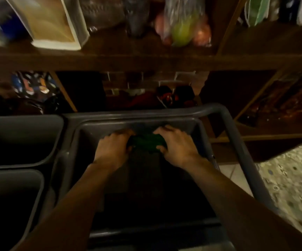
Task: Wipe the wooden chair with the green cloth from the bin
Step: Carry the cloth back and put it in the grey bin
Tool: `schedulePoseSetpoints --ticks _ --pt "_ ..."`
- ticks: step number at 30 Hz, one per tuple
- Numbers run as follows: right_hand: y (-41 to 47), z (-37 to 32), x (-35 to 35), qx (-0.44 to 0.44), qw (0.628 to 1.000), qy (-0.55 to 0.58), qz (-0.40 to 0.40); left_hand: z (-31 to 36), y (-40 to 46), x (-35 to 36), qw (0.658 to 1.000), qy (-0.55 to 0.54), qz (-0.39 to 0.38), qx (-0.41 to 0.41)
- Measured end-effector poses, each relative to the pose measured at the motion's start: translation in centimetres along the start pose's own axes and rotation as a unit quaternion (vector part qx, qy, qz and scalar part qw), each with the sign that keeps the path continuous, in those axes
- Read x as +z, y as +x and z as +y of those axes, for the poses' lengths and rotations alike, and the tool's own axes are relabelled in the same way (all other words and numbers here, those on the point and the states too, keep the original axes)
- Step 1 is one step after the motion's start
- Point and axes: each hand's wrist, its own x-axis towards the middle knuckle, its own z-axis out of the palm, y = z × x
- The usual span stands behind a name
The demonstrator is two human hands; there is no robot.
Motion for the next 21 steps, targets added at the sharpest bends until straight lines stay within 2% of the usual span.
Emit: schedulePoseSetpoints --ticks 4,9,16,21 --pt "-2.2 1.7 6.1 0.031 0.998 -0.005 -0.056 -0.9 -2.2 6.4 0.995 0.015 -0.093 -0.014" --pt "-4.4 3.3 11.4 0.062 0.990 0.003 -0.131 -1.3 -4.3 11.8 0.988 -0.016 -0.150 -0.010" --pt "-6.0 4.5 14.8 0.060 0.979 0.004 -0.192 -0.9 -5.7 15.5 0.972 -0.015 -0.236 -0.020" --pt "-6.0 4.9 14.0 0.060 0.974 0.026 -0.217 -1.9 -6.0 15.3 0.967 -0.037 -0.253 -0.001"
